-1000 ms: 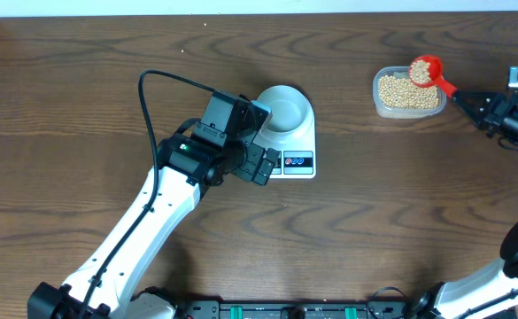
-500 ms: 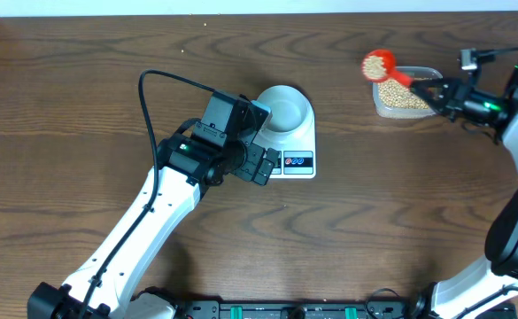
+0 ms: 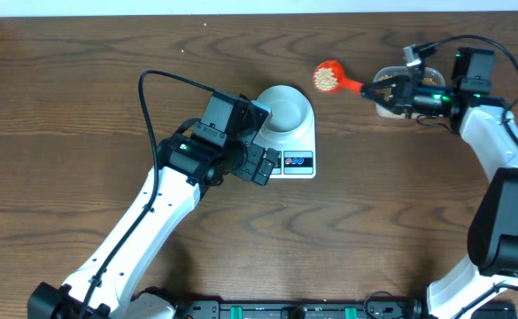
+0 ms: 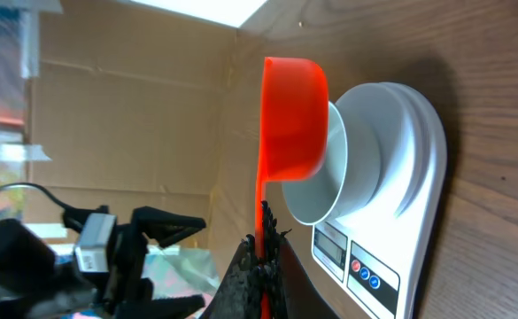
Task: Scoop item into bowl and weigh 50g on scale
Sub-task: 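Lift filled scoop with right gripper and carry it over the bowl, then tip the scoop with right gripper to pour beans into the bowl, then return right gripper with empty scoop to the bean tub, then dip the scoop into the beans again with right gripper, then carry the filled scoop over the bowl with right gripper, then tilt the scoop slowly with right gripper, trickling beans into bowl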
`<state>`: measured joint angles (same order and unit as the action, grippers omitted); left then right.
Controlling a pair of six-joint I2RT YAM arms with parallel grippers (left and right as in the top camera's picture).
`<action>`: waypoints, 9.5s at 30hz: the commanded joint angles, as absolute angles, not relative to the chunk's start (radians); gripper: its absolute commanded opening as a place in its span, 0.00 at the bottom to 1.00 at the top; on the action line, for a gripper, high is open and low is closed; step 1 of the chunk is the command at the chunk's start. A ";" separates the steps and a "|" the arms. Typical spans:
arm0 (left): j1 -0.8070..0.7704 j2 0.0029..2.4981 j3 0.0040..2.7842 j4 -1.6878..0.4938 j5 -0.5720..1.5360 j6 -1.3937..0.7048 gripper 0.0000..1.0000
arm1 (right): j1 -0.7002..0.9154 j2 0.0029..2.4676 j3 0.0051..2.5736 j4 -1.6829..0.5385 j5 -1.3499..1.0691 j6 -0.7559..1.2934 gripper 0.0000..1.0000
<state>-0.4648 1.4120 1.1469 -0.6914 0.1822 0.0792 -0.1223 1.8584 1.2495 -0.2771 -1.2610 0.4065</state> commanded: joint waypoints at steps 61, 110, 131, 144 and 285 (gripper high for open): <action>-0.460 1.420 1.145 -0.693 0.191 0.086 1.00 | 0.525 1.609 1.259 -0.405 0.030 -0.271 0.01; -0.460 1.420 1.145 -0.693 0.191 0.086 1.00 | -0.160 1.599 1.258 -0.562 -0.233 -0.139 0.01; -0.460 1.420 1.145 -0.693 0.191 0.086 1.00 | -0.181 1.853 1.258 -0.511 -0.545 -0.026 0.01; -0.460 1.420 1.145 -0.693 0.191 0.086 1.00 | -0.371 1.857 1.259 -0.486 -0.828 0.004 0.01; -0.460 1.420 1.145 -0.693 0.191 0.086 1.00 | 0.290 1.692 1.259 -0.416 -0.526 -0.182 0.01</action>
